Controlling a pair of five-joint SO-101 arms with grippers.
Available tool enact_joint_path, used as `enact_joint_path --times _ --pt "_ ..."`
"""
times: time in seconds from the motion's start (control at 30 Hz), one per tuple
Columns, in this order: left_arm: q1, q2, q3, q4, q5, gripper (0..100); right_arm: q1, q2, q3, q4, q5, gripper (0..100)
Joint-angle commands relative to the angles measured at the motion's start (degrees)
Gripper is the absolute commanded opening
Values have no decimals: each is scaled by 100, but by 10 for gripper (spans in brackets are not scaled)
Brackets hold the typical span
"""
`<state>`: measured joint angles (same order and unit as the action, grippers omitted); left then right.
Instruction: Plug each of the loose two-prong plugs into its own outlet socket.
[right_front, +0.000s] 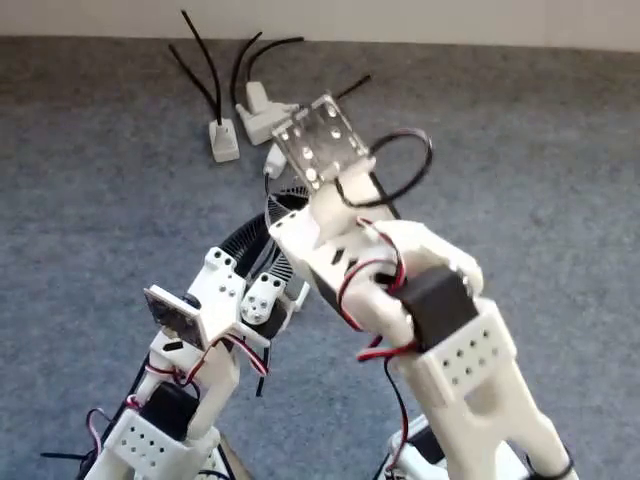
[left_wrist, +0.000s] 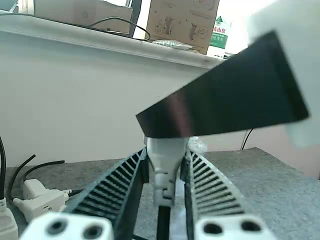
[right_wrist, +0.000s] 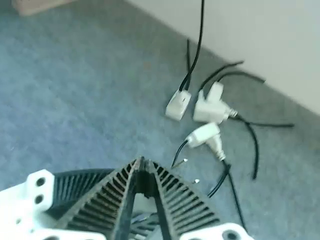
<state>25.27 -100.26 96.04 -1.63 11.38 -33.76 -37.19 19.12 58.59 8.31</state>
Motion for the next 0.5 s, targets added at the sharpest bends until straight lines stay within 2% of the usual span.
enact_joint_path --times 0.0,0.17,0.3,0.47 --pt "75 -127 -4 -35 53 6 910 57 1112 -1112 70 7" --pt "66 -127 -4 -44 44 6 1780 57 2018 -1411 70 7" --pt "66 -101 -4 -53 44 6 2369 -4 2193 -1411 70 7" --pt "66 -75 4 -18 44 6 2730 -4 2185 -1411 70 7"
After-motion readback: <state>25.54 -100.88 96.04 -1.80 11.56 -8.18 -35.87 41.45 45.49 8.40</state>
